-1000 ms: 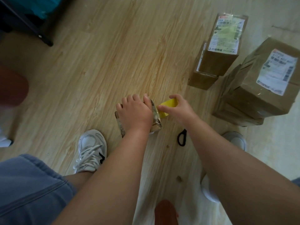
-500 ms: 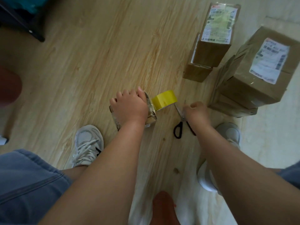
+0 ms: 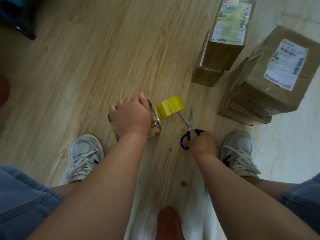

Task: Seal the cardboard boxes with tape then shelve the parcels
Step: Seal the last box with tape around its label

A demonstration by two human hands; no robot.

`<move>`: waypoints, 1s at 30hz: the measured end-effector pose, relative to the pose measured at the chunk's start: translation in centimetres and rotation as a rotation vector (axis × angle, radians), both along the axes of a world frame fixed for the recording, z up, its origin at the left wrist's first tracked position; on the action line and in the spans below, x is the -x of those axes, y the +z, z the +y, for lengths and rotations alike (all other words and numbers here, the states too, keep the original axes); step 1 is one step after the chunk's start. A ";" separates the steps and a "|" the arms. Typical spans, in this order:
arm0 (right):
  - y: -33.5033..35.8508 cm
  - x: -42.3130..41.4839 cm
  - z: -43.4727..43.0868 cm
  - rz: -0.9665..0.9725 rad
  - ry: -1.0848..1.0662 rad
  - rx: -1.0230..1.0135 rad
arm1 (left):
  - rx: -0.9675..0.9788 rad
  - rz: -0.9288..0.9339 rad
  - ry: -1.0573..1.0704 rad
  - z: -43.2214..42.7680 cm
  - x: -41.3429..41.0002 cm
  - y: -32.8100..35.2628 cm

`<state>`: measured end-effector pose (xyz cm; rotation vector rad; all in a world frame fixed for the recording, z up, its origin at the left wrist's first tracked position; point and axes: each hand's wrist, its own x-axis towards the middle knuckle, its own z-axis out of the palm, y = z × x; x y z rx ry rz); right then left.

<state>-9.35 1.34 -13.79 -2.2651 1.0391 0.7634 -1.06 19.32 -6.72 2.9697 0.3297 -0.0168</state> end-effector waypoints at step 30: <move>11.7 -0.8 -1.5 0.125 0.069 -1.032 | 0.405 0.223 -0.083 2.9 2.1 3.9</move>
